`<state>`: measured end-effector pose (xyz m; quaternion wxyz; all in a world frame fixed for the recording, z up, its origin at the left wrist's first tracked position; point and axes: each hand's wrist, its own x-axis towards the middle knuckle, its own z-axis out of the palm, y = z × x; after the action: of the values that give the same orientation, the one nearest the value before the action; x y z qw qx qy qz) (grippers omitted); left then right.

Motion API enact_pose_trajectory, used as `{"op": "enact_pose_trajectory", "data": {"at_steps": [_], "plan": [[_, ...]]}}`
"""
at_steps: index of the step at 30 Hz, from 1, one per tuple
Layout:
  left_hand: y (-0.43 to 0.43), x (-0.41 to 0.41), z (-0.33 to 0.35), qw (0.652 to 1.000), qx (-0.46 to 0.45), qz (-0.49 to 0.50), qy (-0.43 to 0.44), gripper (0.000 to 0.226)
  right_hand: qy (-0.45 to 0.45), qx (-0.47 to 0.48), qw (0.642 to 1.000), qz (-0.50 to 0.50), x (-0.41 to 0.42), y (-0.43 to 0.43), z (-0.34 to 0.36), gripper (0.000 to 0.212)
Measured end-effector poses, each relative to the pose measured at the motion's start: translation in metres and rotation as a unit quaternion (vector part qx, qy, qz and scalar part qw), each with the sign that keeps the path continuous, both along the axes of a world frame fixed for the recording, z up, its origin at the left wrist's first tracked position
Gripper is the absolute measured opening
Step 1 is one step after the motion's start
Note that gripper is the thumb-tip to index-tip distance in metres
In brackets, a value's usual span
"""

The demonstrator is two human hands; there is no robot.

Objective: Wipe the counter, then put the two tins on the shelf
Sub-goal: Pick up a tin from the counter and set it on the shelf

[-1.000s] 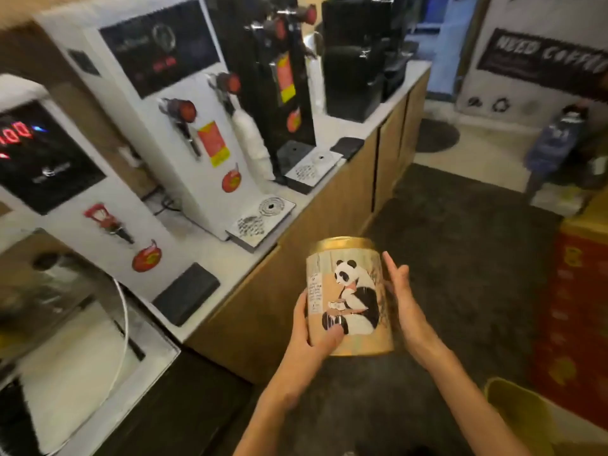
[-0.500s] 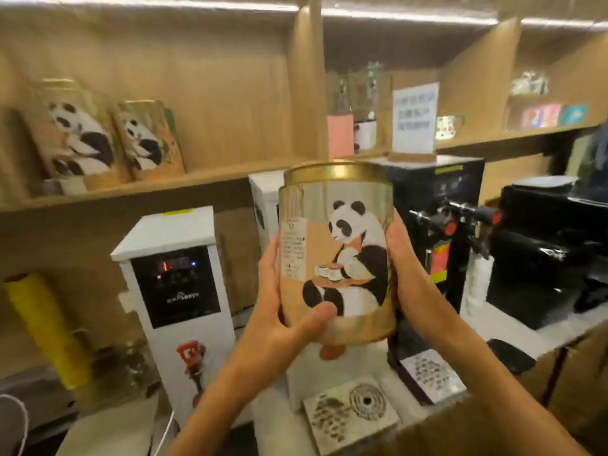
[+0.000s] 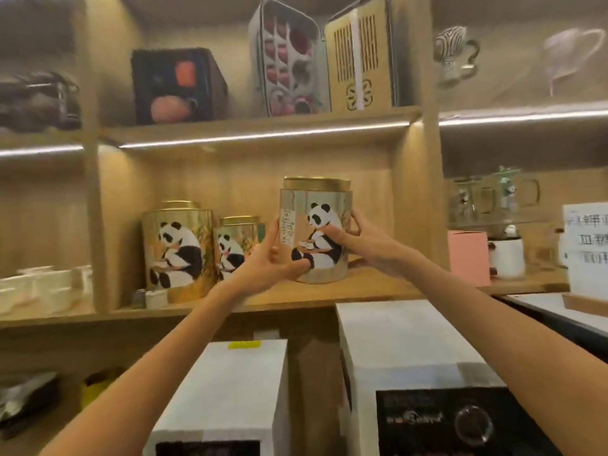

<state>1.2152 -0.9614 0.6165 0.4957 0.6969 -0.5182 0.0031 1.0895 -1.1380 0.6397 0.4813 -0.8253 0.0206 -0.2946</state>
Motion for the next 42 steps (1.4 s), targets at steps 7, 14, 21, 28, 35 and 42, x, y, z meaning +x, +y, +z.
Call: {"op": "enact_pose_trajectory", "data": {"at_steps": [7,14,21,28,35,42], "plan": [[-0.078,0.104,0.0,0.994,0.069,0.039,0.069,0.108,0.074,0.087,0.993,0.017,0.119,-0.085,-0.01,0.119],[-0.129,0.143,-0.014,0.966,0.124,0.218,0.067,0.066,0.087,0.125,0.987,0.051,0.182,-0.127,-0.034,0.094],[-0.152,0.177,-0.032,0.958,0.136,0.242,0.073,0.033,0.112,0.143,0.98,0.085,0.238,-0.159,-0.047,0.115],[-0.162,0.188,-0.042,0.946,0.184,0.265,0.039,0.023,0.101,0.187,0.973,0.087,0.257,-0.167,-0.072,0.094],[-0.149,0.191,-0.062,0.941,0.204,0.269,0.037,0.068,0.124,0.065,0.988,0.063,0.252,-0.155,-0.082,0.114],[-0.155,0.184,-0.085,0.885,0.213,0.397,-0.12,0.095,0.061,-0.095,0.992,-0.06,0.24,-0.149,-0.097,0.105]]}}
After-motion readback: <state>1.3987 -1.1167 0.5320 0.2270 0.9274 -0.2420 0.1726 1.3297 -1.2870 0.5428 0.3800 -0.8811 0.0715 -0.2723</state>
